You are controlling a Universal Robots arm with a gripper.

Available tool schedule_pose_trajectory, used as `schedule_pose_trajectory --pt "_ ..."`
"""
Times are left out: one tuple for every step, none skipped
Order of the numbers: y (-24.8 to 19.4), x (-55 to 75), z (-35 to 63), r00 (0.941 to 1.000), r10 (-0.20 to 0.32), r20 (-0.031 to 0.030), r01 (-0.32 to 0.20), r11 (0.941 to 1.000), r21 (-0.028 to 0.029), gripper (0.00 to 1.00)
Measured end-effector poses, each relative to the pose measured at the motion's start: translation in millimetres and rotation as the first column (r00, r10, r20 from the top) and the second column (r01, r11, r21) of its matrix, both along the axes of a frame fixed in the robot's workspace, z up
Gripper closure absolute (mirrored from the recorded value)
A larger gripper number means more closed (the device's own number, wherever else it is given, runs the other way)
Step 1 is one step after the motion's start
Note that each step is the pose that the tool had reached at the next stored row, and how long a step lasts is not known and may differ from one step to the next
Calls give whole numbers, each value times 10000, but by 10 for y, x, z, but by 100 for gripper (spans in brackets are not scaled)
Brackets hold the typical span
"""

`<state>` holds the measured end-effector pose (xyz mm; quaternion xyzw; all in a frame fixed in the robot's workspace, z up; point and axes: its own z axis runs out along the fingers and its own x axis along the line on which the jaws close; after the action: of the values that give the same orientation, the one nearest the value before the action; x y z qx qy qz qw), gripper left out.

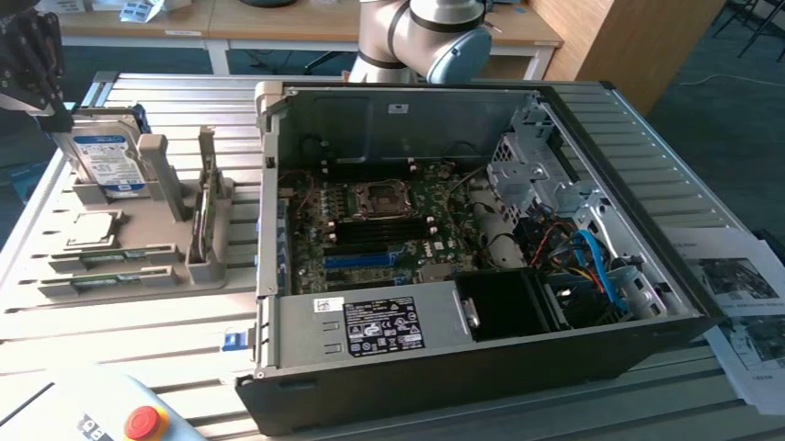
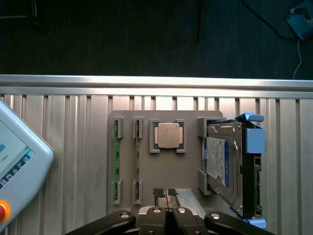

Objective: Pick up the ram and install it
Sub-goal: 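Pick up the ram and move it above insertion slot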

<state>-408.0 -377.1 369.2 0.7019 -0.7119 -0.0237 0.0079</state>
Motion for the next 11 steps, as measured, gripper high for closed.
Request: schedule_pose_trajectory --pt "0 0 -7 10000 4 0 -4 10000 -1 90" --pt "0 0 -11 10000 7 0 -7 10000 -2 90" --pt "0 0 -11 10000 8 -2 -8 10000 -4 90" --pt "0 0 -11 10000 8 -1 -8 10000 -3 90" --pt "0 0 -12 10000 8 -1 -8 10000 -3 90" --pt "0 0 -12 10000 9 -1 -9 10000 -3 90" --pt "0 0 -13 10000 23 0 -23 10000 -2 90" --pt "0 0 -13 10000 71 -1 -71 10000 -3 90" --pt "0 0 -14 9999 147 0 -147 9999 -2 90" --pt "0 0 -15 9997 232 0 -232 9997 -2 90" --pt "0 0 -15 9995 324 0 -324 9995 -2 90"
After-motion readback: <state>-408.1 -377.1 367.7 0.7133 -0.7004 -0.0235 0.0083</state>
